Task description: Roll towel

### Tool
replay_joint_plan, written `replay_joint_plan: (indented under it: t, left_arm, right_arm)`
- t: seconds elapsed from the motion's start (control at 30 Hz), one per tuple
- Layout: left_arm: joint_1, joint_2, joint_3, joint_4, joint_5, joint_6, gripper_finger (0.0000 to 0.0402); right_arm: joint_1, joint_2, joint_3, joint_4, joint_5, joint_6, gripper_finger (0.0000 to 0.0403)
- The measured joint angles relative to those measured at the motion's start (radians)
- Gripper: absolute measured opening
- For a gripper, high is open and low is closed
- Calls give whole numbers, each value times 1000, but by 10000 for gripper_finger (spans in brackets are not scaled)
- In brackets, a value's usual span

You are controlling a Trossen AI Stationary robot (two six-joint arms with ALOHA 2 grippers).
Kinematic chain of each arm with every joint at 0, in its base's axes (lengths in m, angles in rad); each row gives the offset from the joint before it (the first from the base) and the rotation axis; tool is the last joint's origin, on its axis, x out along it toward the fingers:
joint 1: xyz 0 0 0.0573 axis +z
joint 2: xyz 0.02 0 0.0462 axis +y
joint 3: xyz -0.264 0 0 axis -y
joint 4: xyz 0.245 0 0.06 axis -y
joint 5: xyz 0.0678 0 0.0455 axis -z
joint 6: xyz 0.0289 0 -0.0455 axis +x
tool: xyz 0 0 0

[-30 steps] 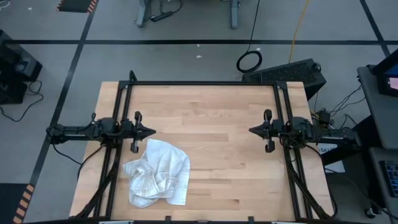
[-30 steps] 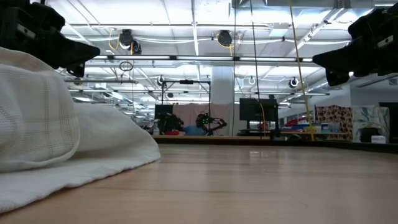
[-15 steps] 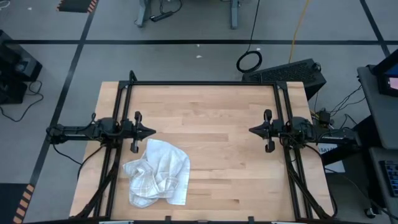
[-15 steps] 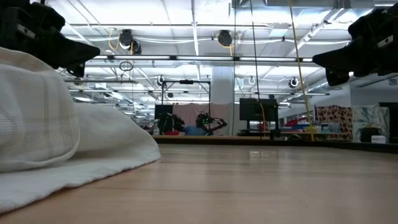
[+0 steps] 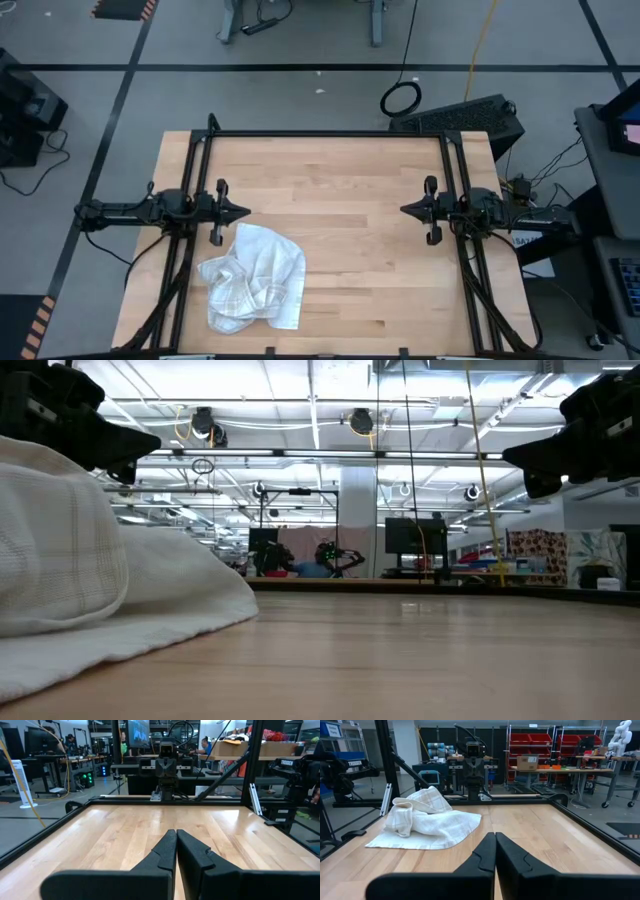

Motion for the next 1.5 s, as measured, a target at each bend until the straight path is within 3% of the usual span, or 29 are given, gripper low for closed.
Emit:
replay_joint_plan:
  t: [0.4,0.7,0.97,1.23,1.5]
  left_arm:
    - [0,0,0,0,0,0,20]
    - [0,0,0,0,0,0,20]
    - [0,0,0,0,0,0,20]
    - [0,0,0,2,-1,0,20]
    - [0,0,0,2,-7,0,20]
  right_arm:
    - [0,0,0,11,0,0,0]
    - [0,0,0,16,95,10,0]
    - [1,5,40,7,98,7,0]
    - [2,128,234,-51,101,8,0]
    - [2,372,583,-238,101,23,0]
